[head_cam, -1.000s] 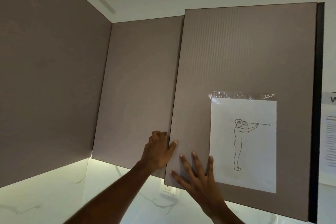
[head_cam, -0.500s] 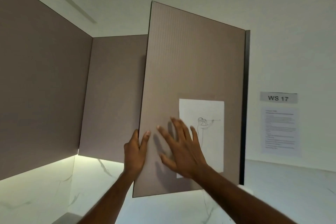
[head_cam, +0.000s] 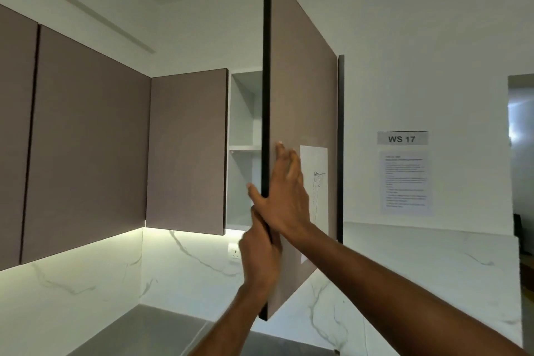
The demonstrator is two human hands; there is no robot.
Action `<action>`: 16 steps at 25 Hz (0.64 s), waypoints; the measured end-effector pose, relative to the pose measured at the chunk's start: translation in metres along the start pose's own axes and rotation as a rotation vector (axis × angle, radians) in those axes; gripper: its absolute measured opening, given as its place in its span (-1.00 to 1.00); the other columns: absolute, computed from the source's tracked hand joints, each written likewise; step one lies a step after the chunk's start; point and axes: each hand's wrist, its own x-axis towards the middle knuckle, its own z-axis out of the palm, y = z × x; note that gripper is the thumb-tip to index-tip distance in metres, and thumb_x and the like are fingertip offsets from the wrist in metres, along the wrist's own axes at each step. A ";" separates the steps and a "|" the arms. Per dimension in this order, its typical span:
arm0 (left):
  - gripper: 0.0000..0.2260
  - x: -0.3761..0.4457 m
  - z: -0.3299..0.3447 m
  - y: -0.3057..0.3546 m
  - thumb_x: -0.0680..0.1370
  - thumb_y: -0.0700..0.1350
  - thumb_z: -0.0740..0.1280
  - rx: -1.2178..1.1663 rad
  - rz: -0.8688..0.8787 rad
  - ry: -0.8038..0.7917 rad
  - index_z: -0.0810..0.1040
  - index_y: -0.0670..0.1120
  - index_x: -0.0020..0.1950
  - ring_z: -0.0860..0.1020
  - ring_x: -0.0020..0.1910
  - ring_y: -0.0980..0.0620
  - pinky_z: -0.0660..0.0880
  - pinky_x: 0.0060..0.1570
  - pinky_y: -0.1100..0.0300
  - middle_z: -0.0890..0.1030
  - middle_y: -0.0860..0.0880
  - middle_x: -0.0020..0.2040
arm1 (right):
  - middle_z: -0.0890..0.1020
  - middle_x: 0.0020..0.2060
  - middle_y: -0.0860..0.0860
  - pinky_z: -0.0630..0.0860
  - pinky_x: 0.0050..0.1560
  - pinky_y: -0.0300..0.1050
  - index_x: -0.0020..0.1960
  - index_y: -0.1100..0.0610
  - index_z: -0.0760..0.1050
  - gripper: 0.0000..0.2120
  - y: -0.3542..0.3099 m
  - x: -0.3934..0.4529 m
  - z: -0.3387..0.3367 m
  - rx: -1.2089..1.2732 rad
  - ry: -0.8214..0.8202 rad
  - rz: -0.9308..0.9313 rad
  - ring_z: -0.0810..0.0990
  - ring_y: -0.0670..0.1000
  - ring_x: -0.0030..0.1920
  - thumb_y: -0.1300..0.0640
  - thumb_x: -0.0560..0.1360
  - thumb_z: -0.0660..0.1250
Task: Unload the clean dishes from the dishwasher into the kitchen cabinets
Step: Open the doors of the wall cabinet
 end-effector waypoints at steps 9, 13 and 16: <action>-0.61 -0.094 0.098 0.099 0.67 0.15 0.27 -0.197 0.103 -0.419 0.53 -0.10 0.35 0.65 0.19 -0.12 0.62 0.11 0.18 0.70 -0.07 0.13 | 0.65 -0.01 0.06 0.70 -0.04 0.05 0.49 0.04 0.20 -0.56 0.079 -0.026 -0.151 -0.006 0.360 0.249 0.71 0.10 -0.05 0.08 0.69 0.29; -0.53 -0.123 0.148 0.131 0.76 0.12 -0.08 -0.838 -0.117 -0.475 0.46 0.01 0.49 0.50 0.45 -0.16 0.61 0.20 0.11 0.60 -0.10 0.39 | 0.61 -0.13 0.03 0.44 -0.35 -0.37 0.49 0.05 0.19 -0.59 0.113 -0.029 -0.194 -0.009 0.291 0.348 0.59 -0.09 -0.30 0.05 0.71 0.25; -0.55 -0.119 0.156 0.124 0.76 0.11 -0.06 -0.714 -0.136 -0.364 0.40 -0.05 0.52 0.44 0.49 -0.21 0.57 0.25 0.15 0.58 -0.12 0.39 | 0.51 -0.18 -0.09 0.39 -0.37 -0.40 0.56 0.03 0.15 -0.52 0.107 -0.029 -0.184 -0.005 0.288 0.345 0.54 -0.12 -0.33 0.04 0.71 0.24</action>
